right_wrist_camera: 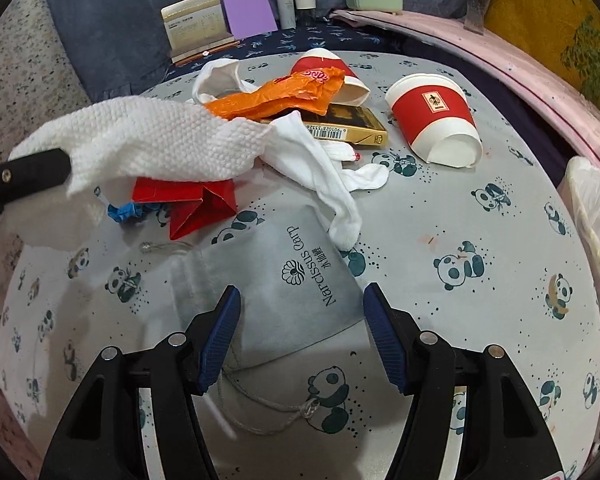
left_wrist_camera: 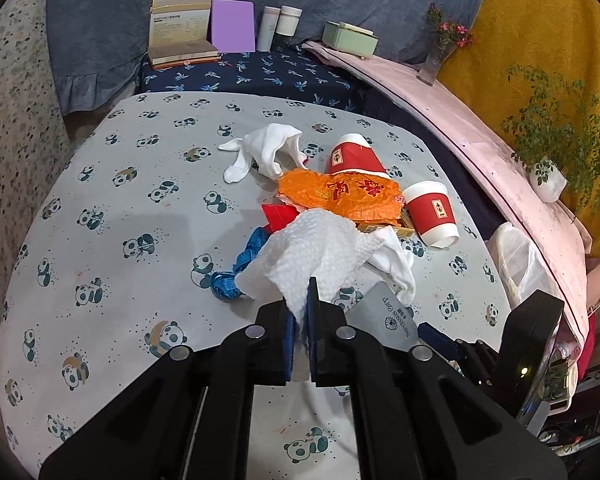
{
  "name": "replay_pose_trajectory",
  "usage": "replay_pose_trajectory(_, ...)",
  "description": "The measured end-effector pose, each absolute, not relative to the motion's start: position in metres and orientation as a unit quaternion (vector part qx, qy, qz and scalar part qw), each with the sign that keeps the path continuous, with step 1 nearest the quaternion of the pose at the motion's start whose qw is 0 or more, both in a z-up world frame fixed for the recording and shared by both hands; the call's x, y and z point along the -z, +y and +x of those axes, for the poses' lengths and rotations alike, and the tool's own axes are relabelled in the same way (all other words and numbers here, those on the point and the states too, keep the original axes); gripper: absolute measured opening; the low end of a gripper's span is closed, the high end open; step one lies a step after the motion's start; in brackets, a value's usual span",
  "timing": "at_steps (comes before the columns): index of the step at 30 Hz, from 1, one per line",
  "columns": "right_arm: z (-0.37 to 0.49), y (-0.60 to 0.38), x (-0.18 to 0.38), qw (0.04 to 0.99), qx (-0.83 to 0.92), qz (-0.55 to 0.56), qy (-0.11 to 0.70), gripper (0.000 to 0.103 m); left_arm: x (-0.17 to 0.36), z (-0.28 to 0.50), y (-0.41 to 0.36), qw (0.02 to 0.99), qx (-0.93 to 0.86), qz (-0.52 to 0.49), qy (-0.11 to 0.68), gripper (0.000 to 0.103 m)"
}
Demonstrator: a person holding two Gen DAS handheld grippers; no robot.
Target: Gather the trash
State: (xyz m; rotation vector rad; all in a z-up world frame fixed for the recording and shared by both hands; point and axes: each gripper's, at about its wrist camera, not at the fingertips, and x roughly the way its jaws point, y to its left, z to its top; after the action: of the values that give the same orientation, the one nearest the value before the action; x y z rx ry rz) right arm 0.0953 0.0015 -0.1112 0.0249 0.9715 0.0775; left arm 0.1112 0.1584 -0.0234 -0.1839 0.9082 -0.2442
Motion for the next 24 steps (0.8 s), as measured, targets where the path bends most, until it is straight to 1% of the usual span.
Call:
replay_pose_trajectory(1, 0.095, 0.003, 0.111, 0.885, -0.037, 0.003, 0.464, 0.047, 0.024, 0.111, 0.157, 0.887, 0.119, -0.088, 0.437, 0.005)
replay_pose_trajectory(2, 0.095, 0.004, 0.11, 0.885, -0.037, -0.003, 0.463, 0.037, 0.024, 0.111, 0.156, 0.887, 0.119, -0.087, 0.438, 0.005)
replay_pose_trajectory(3, 0.095, 0.004, 0.11, 0.885, -0.042, -0.007, 0.464, 0.02, 0.024, 0.111, 0.155, 0.887, 0.12, -0.086, 0.438, 0.005)
replay_pose_trajectory(4, 0.095, 0.003, 0.109, 0.884, -0.049, -0.002, 0.466, 0.005, 0.023, 0.111, 0.154, 0.887, 0.121, -0.086, 0.438, 0.005)
replay_pose_trajectory(9, 0.091, -0.007, 0.095, 0.888, -0.056, 0.026, 0.456, 0.005, 0.017, 0.108, 0.144, 0.888, 0.131, -0.08, 0.433, 0.005)
replay_pose_trajectory(19, 0.072, -0.048, 0.026, 0.921, -0.038, 0.068, 0.382, 0.005, -0.021, 0.097, 0.096, 0.898, 0.183, -0.061, 0.396, 0.005)
replay_pose_trajectory(24, 0.065, -0.08, 0.0, 0.933, -0.011, 0.083, 0.351, 0.005, -0.038, 0.094, 0.062, 0.899, 0.212, -0.05, 0.38, 0.005)
